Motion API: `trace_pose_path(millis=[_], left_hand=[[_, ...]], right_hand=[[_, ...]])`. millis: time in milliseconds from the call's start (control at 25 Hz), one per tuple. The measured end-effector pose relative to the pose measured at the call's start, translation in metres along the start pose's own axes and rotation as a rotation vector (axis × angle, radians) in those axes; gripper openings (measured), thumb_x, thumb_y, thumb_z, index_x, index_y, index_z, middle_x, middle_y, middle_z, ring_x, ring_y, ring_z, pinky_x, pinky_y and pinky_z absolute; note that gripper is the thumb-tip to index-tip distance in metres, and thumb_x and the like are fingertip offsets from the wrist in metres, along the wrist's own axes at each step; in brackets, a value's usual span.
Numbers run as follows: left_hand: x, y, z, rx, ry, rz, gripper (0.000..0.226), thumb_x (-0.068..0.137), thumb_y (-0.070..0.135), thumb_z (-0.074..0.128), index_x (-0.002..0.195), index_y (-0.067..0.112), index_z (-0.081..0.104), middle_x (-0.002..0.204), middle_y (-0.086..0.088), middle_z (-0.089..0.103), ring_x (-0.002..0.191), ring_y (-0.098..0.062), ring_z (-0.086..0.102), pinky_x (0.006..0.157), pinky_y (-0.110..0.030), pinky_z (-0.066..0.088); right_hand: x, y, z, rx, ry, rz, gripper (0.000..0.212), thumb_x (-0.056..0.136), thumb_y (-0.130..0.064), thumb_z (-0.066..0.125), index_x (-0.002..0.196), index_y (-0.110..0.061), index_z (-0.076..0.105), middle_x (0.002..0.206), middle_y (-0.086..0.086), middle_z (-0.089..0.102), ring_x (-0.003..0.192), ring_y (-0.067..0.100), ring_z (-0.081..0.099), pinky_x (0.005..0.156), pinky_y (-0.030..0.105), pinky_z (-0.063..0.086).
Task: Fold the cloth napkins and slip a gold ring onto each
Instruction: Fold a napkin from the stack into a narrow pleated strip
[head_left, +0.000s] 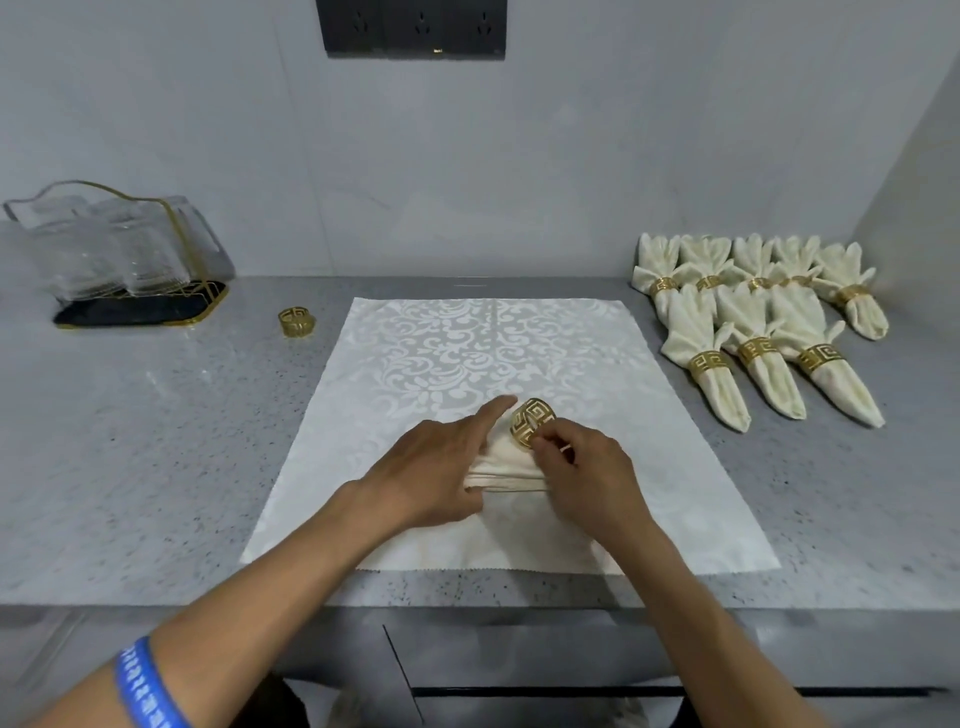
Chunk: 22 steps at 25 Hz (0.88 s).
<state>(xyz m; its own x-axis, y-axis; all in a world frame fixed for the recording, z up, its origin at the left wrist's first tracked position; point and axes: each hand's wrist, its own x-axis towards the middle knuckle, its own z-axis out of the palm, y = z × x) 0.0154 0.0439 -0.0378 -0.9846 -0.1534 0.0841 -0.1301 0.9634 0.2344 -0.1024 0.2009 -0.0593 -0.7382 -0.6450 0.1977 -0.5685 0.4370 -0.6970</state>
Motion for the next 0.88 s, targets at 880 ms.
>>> trace_pose_path(millis=[880], left_hand=[[0.021,0.011,0.008,0.308,0.023,0.075,0.017,0.090,0.018,0.057,0.106,0.017,0.052,0.086,-0.003,0.061,0.068,-0.025,0.053,0.057,-0.032,0.033]], right_hand=[[-0.013,0.008,-0.049,0.612,0.235,0.205,0.024,0.093,-0.019,0.066,0.076,-0.033,0.075,0.073,-0.014,0.072,0.066,0.001,0.061,0.069,0.031,0.049]])
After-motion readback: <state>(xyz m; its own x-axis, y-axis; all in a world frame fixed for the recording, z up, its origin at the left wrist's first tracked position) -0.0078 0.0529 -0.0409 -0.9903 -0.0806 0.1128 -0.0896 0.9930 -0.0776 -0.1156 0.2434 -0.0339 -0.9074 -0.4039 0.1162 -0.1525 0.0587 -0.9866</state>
